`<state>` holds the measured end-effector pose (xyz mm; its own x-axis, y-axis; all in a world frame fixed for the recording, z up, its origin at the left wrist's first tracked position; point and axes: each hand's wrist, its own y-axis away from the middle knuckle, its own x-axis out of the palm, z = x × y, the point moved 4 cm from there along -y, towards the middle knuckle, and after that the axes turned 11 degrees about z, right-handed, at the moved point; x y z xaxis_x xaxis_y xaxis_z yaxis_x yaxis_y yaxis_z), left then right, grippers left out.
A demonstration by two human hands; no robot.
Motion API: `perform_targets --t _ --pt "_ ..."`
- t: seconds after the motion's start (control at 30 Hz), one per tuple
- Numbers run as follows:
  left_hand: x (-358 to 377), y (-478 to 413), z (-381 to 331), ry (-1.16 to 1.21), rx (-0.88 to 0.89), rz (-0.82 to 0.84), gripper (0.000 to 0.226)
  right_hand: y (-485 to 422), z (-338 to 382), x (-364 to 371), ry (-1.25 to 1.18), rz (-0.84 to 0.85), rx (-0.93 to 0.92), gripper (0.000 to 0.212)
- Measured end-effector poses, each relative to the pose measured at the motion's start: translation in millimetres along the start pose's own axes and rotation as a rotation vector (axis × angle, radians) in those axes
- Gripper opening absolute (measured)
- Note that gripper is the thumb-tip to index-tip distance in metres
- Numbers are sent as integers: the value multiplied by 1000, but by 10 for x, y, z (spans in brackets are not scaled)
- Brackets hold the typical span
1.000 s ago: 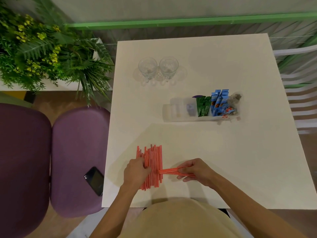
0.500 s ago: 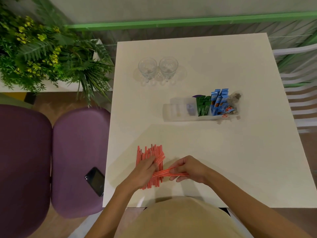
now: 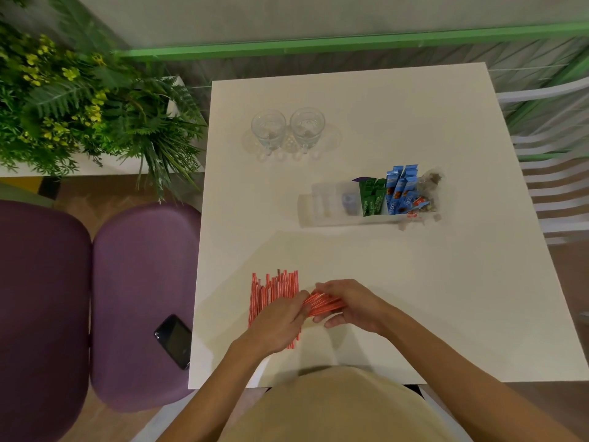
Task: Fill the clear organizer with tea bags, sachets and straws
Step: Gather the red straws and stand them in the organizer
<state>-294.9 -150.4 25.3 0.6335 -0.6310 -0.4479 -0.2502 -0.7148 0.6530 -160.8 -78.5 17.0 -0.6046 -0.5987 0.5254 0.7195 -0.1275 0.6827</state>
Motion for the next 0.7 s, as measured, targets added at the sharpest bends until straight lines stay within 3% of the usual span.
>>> perform_targets --t 0.27,0.37,0.47,0.7 --pt "-75 -43 -57 -25 23 28 47 -27 48 45 124 -106 -181 31" --pt "-77 -54 -44 59 8 46 40 -31 35 44 192 -134 -228 9" --pt "-130 -47 -53 159 -2 23 26 -40 38 -11 167 -169 -263 11" --pt "-396 19 83 513 -26 -176 16 -2 192 -202 95 -234 -326 15"
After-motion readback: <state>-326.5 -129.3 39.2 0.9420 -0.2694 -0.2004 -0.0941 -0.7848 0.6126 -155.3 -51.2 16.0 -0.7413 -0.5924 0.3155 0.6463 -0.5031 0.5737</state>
